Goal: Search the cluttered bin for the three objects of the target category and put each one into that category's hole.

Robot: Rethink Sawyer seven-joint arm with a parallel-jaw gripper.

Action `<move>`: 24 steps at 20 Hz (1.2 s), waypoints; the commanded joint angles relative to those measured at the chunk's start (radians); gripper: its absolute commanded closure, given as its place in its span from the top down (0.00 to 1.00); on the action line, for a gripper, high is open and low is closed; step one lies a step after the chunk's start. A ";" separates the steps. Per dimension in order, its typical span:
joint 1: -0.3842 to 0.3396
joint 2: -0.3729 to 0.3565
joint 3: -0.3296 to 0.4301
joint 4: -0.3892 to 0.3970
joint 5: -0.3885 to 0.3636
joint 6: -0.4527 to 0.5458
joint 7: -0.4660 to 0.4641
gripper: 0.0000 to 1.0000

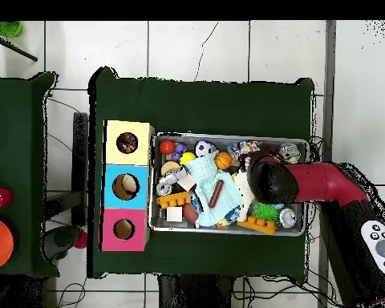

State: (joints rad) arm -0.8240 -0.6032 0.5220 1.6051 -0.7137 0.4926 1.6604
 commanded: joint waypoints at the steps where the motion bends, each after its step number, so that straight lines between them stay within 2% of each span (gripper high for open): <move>1: -0.001 -0.009 0.084 0.071 0.013 0.138 -0.217 0.00; 7: 0.007 -0.062 0.085 0.095 0.032 0.173 -0.185 0.00; 19: 0.021 -0.204 0.107 0.144 0.127 0.279 -0.167 0.00; 24: 0.026 -0.240 0.118 0.149 0.167 0.314 -0.156 0.00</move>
State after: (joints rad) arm -0.8144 -0.7891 0.5766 1.6932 -0.5937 0.6642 1.6604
